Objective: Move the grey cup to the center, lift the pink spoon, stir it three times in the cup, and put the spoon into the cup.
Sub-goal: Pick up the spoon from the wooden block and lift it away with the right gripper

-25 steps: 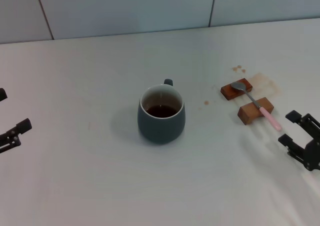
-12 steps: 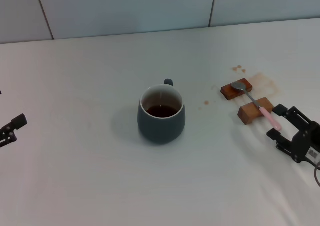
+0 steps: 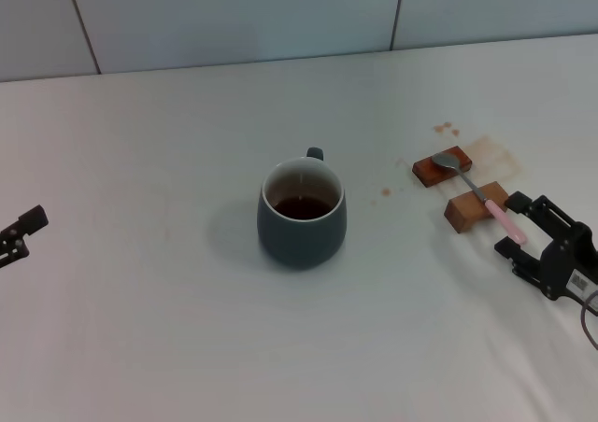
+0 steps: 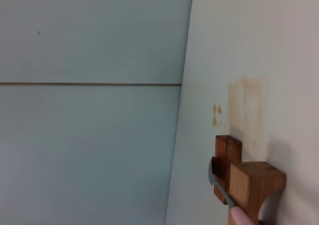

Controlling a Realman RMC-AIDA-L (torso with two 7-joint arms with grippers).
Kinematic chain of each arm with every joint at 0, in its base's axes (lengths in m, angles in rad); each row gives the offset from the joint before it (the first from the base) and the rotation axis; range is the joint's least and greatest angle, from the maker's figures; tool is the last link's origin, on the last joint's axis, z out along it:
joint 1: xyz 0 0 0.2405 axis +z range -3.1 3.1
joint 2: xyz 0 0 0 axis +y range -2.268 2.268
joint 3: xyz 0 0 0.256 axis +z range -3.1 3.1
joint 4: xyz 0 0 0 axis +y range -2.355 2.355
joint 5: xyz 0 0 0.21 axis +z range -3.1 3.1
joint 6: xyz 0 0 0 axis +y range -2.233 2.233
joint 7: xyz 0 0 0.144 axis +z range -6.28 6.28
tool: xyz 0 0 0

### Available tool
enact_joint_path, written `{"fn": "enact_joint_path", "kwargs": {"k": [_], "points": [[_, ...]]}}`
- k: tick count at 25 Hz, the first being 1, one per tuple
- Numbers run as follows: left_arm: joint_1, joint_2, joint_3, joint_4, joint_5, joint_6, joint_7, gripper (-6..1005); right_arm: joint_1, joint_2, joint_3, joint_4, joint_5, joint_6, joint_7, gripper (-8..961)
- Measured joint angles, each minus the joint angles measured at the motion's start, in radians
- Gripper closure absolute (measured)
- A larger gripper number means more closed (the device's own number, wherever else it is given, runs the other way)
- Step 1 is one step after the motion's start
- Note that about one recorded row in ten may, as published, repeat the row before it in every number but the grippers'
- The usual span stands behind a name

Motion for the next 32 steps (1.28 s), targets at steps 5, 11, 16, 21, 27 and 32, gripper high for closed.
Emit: {"fn": "enact_joint_path", "kwargs": {"k": [5,11,16,21,27,32], "points": [[-0.001,-0.001,-0.003,0.0,0.0,0.0,0.0,157,0.006,0.001,0.003,0.0,0.004,0.011,0.0,129],[-0.003,-0.002,-0.013,0.0,0.0,-0.001,0.0,157,0.022,-0.001,0.001,0.0,0.004,0.02,0.0,133],[-0.004,-0.002,-0.015,0.0,0.0,-0.004,0.0,157,0.036,-0.001,0.0,0.001,0.005,0.028,0.0,136],[-0.006,-0.002,-0.015,0.0,-0.009,-0.004,0.007,157,0.04,-0.001,0.006,0.003,0.006,0.034,0.0,140],[-0.008,-0.003,-0.015,0.0,-0.011,-0.004,0.01,157,0.041,0.0,0.008,0.003,0.006,0.035,0.002,143],[-0.008,-0.003,-0.014,0.0,-0.012,-0.004,0.01,157,0.04,0.001,0.005,0.003,0.006,0.045,0.01,220]]}}
